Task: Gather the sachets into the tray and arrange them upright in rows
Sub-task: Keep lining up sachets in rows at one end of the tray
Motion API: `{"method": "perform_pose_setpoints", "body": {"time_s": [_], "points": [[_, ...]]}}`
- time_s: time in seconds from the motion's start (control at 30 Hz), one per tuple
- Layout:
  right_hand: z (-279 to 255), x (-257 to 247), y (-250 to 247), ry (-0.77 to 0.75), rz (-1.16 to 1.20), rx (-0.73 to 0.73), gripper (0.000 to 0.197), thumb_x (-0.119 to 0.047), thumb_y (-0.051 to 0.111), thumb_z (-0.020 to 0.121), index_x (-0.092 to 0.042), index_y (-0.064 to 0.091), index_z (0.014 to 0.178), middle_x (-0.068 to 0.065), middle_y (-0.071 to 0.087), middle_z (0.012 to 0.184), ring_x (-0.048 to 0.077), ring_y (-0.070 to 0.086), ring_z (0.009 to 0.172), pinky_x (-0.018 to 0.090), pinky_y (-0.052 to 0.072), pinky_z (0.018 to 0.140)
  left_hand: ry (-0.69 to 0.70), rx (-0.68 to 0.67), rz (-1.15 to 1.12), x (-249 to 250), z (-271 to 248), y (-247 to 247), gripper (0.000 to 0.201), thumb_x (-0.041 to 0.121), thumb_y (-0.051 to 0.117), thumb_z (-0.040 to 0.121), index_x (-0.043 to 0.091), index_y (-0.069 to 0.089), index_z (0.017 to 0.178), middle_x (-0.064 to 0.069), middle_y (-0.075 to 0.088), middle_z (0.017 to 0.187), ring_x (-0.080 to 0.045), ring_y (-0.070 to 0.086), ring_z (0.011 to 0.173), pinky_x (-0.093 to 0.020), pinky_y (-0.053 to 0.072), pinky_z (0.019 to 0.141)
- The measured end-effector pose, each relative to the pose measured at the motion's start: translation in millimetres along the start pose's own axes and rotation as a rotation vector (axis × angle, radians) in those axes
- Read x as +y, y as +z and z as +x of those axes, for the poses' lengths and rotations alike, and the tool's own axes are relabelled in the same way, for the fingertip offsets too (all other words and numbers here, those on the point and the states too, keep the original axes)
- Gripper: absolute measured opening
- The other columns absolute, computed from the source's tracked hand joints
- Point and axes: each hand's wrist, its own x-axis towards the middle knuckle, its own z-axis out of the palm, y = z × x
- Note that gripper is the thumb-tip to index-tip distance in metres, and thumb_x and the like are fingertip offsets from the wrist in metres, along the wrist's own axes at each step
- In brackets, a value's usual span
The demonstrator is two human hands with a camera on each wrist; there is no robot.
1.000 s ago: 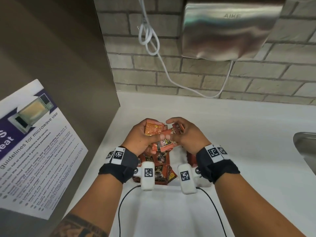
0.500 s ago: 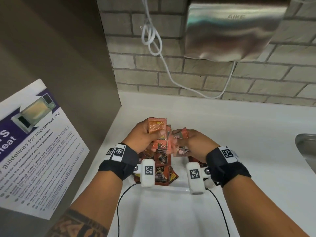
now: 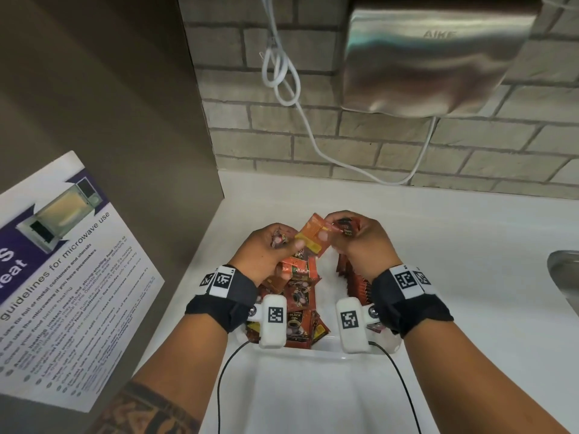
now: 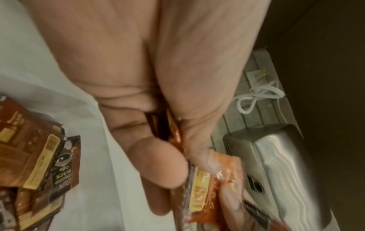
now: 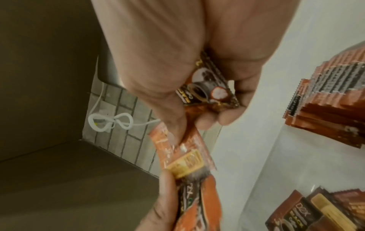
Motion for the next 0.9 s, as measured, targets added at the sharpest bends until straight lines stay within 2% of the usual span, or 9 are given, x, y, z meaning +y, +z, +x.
{"method": "perform_pose_setpoints", "body": {"time_s": [0.13, 0.27, 0.43, 0.53, 0.6, 0.63, 0.73, 0.77, 0.9], "points": [[-3.4, 3.8, 7.4, -0.141, -0.147, 0.049, 0.015, -0.008, 0.081, 0.078, -0.020, 0.073, 0.081, -0.004, 0.069, 0.085, 0.010, 0.065, 0.081, 0.021, 0.052, 0.078, -0.077, 0.031, -0.272, 2.2, 4.2, -3.1, 0.028, 0.029, 0.064, 0.095, 0.007, 0.063, 0.112, -0.014, 0.071, 0.107, -0.021, 0.070, 0.082, -0.022, 0.056, 0.050], [-11.4, 17.9, 18.4, -0.292, -0.381, -0.007, 0.030, 0.000, 0.081, 0.073, -0.026, 0.071, 0.082, -0.010, 0.064, 0.095, 0.006, 0.064, 0.088, 0.024, 0.053, 0.083, -0.031, 0.008, -0.253, 4.3, 8.7, -4.4, 0.023, 0.020, 0.068, 0.093, 0.008, 0.065, 0.112, -0.016, 0.069, 0.107, -0.018, 0.071, 0.080, -0.023, 0.056, 0.051], [-10.7, 19.5, 13.5, -0.084, -0.253, 0.015, 0.045, 0.010, 0.067, 0.079, -0.027, 0.066, 0.103, -0.003, 0.065, 0.105, 0.002, 0.064, 0.081, 0.017, 0.052, 0.075, 0.042, 0.052, -0.148, -0.8, 11.4, -7.0, 0.015, 0.012, 0.077, 0.087, 0.023, 0.072, 0.095, -0.022, 0.071, 0.110, -0.028, 0.069, 0.080, -0.026, 0.054, 0.047], [-5.3, 15.8, 8.3, 0.169, 0.101, 0.054, 0.041, 0.014, 0.048, 0.089, -0.017, 0.062, 0.111, 0.008, 0.064, 0.104, 0.011, 0.070, 0.079, 0.033, 0.058, 0.075, 0.082, 0.037, -0.104, -2.0, 11.6, -8.0, 0.017, 0.014, 0.079, 0.086, 0.028, 0.073, 0.093, -0.018, 0.073, 0.107, -0.035, 0.070, 0.087, -0.038, 0.058, 0.059], [-5.4, 10.5, 8.2, 0.301, 0.243, -0.003, 0.024, -0.007, 0.064, 0.093, -0.015, 0.060, 0.116, 0.009, 0.068, 0.108, 0.019, 0.072, 0.087, 0.034, 0.060, 0.070, 0.104, 0.025, -0.069, -1.0, 10.7, -5.4, 0.018, 0.015, 0.080, 0.085, 0.026, 0.072, 0.097, -0.014, 0.074, 0.106, -0.036, 0.072, 0.093, -0.049, 0.059, 0.068], [-4.6, 13.0, 7.7, 0.322, 0.209, -0.066, 0.031, -0.019, 0.074, 0.088, -0.016, 0.061, 0.115, 0.008, 0.071, 0.109, 0.021, 0.072, 0.091, 0.033, 0.059, 0.071, 0.117, 0.035, -0.060, -0.3, 10.7, -3.5, 0.018, 0.015, 0.080, 0.085, 0.024, 0.072, 0.098, -0.013, 0.074, 0.105, -0.036, 0.072, 0.093, -0.052, 0.058, 0.070], [-3.7, 15.6, 8.6, 0.331, 0.084, -0.172, 0.040, -0.020, 0.088, 0.072, -0.010, 0.069, 0.106, 0.011, 0.076, 0.096, 0.030, 0.074, 0.090, 0.033, 0.057, 0.069, 0.138, 0.094, -0.082, 3.4, 10.8, 1.8, 0.019, 0.018, 0.083, 0.081, 0.026, 0.073, 0.094, -0.016, 0.074, 0.105, -0.041, 0.071, 0.095, -0.063, 0.058, 0.071], [-1.6, 18.2, 7.6, 0.328, 0.063, -0.153, 0.040, -0.018, 0.089, 0.070, -0.005, 0.070, 0.104, 0.014, 0.076, 0.091, 0.032, 0.074, 0.088, 0.033, 0.057, 0.067, 0.130, 0.104, -0.097, 4.9, 10.3, 2.1, 0.019, 0.020, 0.083, 0.079, 0.029, 0.073, 0.092, -0.019, 0.073, 0.105, -0.042, 0.071, 0.093, -0.061, 0.058, 0.069], [6.4, 18.2, 5.3, 0.315, 0.147, -0.023, 0.036, -0.003, 0.081, 0.076, -0.005, 0.067, 0.110, 0.012, 0.073, 0.084, 0.021, 0.069, 0.072, 0.034, 0.057, 0.072, 0.073, 0.066, -0.094, 5.9, 6.1, -1.2, 0.026, 0.014, 0.083, 0.079, 0.035, 0.071, 0.087, -0.022, 0.072, 0.106, -0.026, 0.070, 0.080, -0.029, 0.051, 0.051]]}}
